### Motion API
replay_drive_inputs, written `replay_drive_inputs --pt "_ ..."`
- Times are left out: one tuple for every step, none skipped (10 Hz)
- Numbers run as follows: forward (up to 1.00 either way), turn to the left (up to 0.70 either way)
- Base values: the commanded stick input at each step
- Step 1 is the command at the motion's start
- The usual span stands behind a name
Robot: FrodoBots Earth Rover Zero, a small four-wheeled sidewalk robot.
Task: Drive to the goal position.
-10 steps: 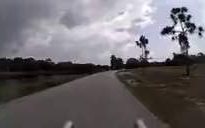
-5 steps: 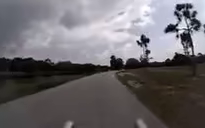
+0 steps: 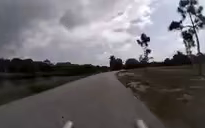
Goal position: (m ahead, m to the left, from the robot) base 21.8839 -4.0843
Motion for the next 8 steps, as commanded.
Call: replay_drive_inputs --pt "0.85 0.0" --pt "0.85 0.0" --pt "0.85 0.0" --pt "0.85 0.0" --pt "0.85 0.0" --pt "0.85 0.0" --pt "0.85 0.0" --pt "0.85 0.0"
